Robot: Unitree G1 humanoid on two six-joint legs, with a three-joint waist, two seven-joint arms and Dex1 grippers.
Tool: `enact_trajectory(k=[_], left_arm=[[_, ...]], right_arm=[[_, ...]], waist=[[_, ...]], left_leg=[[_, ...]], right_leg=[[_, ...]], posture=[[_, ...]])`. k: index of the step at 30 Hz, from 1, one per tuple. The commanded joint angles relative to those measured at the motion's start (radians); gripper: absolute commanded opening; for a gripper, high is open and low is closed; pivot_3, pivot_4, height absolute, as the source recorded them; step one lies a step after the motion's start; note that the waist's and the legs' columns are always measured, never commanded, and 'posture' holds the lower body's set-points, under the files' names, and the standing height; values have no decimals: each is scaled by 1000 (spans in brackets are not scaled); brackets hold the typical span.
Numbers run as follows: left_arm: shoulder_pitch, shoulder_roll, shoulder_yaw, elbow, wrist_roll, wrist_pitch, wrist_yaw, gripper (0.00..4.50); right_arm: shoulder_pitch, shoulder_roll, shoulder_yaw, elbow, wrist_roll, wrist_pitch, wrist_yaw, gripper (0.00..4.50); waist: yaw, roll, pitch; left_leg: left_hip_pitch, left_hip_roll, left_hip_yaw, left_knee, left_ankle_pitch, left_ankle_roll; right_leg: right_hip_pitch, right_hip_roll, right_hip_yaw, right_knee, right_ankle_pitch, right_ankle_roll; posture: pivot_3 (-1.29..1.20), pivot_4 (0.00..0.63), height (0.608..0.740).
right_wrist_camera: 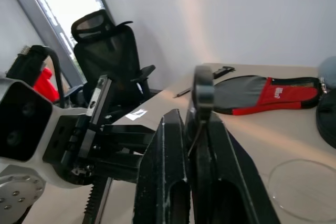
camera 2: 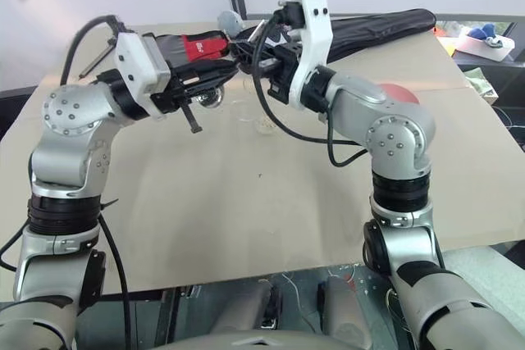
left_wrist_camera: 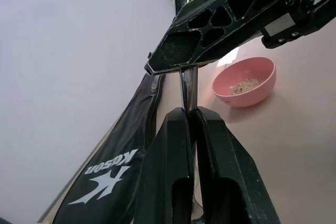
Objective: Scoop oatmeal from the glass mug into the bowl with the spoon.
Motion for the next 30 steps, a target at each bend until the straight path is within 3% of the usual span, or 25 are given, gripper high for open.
enact_trajectory(k=[1,6,7,9,11,14,20,26,30], left_arm=[[-1,18,8,-38,3,-32,-14,0],[0,20,11,-27,-10,-16,-28,0],[3,21,17,-33,-33,12,-32,576],[1,6,50,-43,-103,105,-1,1105],[11,1,101,-34,-186,221,37,2127],[72,12,182,34,-264,327,54,3321],[228,-24,199,209,-174,252,102,3321],[236,-233,70,260,-17,153,296,3321],[174,-323,49,335,74,148,467,3321]], right_arm=[[-16,-17,-47,-31,33,12,-8,11],[-5,-24,-71,-40,76,31,-29,11],[-3,-20,-86,-39,91,31,-43,0],[-4,-13,-122,-29,120,28,-76,0],[-5,-16,-160,-22,146,27,-109,0],[0,-31,-217,-20,186,28,-155,0],[47,-92,-309,-76,311,30,-262,0],[98,-132,-363,-139,460,-25,-406,0],[137,-163,-349,-159,497,-60,-458,0]], waist=[[0,0,0],[1,0,0],[1,0,0],[1,0,0],[2,0,0],[-3,0,0],[-13,1,0],[12,1,0],[9,1,0]], left_leg=[[0,0,0,0,0,0],[0,0,0,0,0,0],[0,0,0,0,0,0],[0,0,0,0,0,0],[0,0,0,0,0,0],[0,0,0,0,0,0],[0,0,0,-1,0,0],[-1,0,0,0,0,0],[-1,0,1,0,0,0]], right_leg=[[0,0,0,0,0,0],[0,0,0,0,0,0],[0,0,0,0,0,0],[0,0,0,0,0,0],[0,0,0,0,0,0],[0,0,0,0,0,0],[0,0,0,0,0,0],[0,-1,0,-1,0,0],[0,-1,1,0,0,0]], posture=[[0,150,740],[0,150,740],[0,150,740],[0,150,740],[0,150,740],[0,150,740],[0,150,740],[0,150,740],[0,150,740]])
